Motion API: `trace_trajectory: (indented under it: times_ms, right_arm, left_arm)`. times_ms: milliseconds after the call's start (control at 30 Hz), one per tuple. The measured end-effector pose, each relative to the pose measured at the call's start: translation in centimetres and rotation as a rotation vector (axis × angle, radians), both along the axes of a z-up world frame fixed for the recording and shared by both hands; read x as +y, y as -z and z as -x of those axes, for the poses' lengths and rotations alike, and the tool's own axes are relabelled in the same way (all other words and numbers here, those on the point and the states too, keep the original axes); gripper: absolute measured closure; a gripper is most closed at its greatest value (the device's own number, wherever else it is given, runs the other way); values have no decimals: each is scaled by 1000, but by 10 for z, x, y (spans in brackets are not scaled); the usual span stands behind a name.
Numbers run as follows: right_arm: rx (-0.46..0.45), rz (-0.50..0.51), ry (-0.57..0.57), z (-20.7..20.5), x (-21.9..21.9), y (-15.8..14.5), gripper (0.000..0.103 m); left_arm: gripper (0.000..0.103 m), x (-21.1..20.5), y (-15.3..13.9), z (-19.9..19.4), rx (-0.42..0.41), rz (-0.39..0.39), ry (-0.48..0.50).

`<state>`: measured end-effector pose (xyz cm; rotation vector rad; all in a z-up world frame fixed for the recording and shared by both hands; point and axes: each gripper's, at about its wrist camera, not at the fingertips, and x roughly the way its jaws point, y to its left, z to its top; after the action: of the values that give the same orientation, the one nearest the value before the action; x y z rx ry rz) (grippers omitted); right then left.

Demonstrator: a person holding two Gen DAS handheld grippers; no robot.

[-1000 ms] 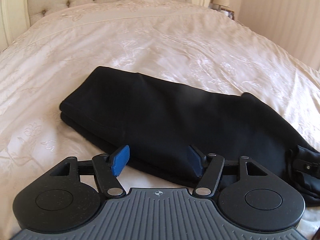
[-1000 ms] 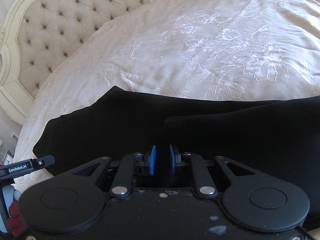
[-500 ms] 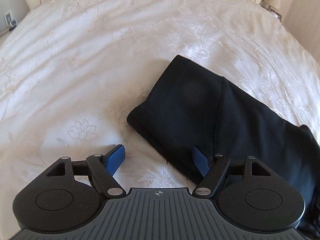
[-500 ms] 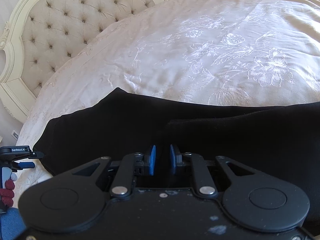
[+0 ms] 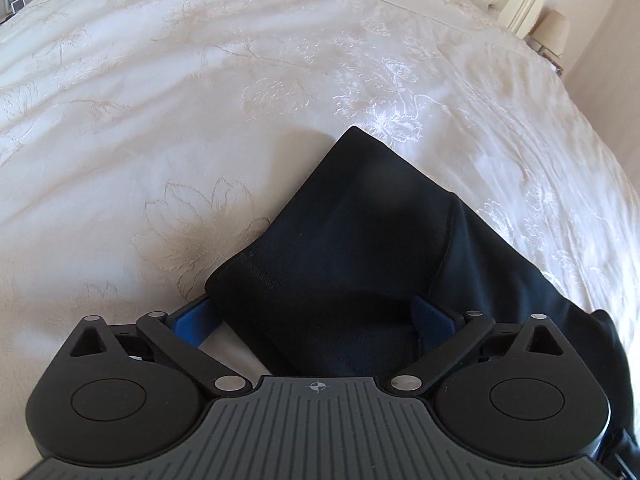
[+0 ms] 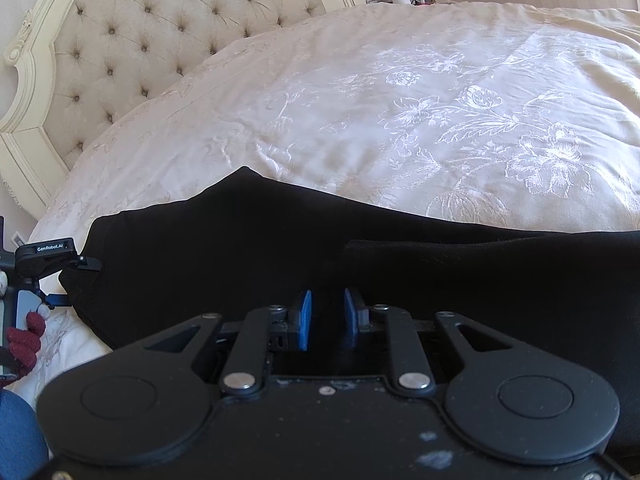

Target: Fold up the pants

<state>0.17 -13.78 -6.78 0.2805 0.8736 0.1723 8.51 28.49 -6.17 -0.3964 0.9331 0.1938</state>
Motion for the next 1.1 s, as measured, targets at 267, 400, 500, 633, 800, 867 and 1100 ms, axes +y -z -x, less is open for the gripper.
trace_trajectory:
  times_ms: [267,400,500,633,800,867,1100]
  right_arm:
    - [-8,48,-12,0,10,-2,82]
    - [-10,78,-23,1,14,-3,81]
    - [-9,98,-31,0,18,-3,80]
    - [-6,122,-40,-1,23,-4,77]
    - [1,142,-51,-3,25,-3,74]
    - [2,156,-63,-3,27,-4,70]
    - [3,241,-120,-3,42,-4,60]
  left_arm:
    - [26,-10,-6,4,-47,-106,24]
    - [55,2,-10,9,-62,-70,-6]
    - [66,8,-14,13,-77,-34,-13]
    - [71,4,-20,19,-93,-55,-4]
    - [73,0,-27,22,-106,-82,18]
    - [73,0,-29,25,-112,-84,24]
    - [75,-4,-44,41,-160,-87,23]
